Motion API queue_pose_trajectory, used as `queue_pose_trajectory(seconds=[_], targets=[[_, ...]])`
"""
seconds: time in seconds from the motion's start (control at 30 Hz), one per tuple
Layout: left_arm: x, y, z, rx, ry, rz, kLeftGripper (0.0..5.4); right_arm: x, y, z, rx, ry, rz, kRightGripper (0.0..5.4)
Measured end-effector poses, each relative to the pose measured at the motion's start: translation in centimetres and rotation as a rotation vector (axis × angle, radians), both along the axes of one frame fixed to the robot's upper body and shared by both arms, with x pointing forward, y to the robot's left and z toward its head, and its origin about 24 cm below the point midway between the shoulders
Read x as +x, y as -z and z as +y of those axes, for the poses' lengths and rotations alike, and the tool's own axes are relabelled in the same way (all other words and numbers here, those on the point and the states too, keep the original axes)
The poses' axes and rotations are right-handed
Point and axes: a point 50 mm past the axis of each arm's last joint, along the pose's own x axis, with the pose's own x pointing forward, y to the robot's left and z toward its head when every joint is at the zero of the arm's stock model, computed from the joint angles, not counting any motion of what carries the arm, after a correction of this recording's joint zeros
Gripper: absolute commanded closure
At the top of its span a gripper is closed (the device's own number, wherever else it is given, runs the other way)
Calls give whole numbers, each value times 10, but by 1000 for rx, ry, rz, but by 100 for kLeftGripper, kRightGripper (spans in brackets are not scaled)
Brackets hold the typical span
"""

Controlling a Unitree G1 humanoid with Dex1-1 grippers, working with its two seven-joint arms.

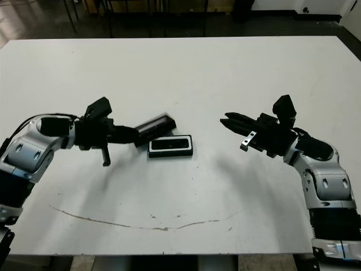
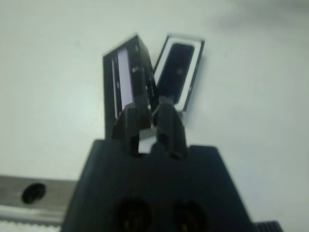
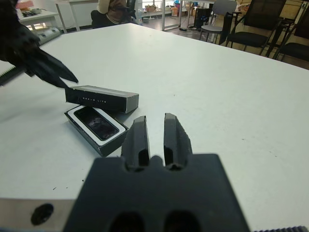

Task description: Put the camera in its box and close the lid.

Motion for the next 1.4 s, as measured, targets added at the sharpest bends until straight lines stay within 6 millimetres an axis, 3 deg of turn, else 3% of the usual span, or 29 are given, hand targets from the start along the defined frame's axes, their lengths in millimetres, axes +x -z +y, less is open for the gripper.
queue_pose_trajectory(seconds=[0.13,0.3,0.5,0.63,0.83,1.1,1.4], targets=[[-7,-16,2,-73,-36,-56,498,1,1,-1,0,2,4,540],[-14,-34,7,-151,-54,-137,379,1,0,-1,-4,3,4,540],[-18,-41,15,-179,-117,-239,237,2,3,-3,-4,4,18,540],[-18,-38,20,-187,-177,-245,141,2,3,-3,-4,3,20,540],[-12,-10,27,-258,-223,-37,3,2,3,-3,-6,4,19,540],[-4,32,30,-284,-197,197,3,2,3,-3,-10,5,16,540],[-1,59,27,-299,-145,302,3,1,1,1,-48,5,-5,540]])
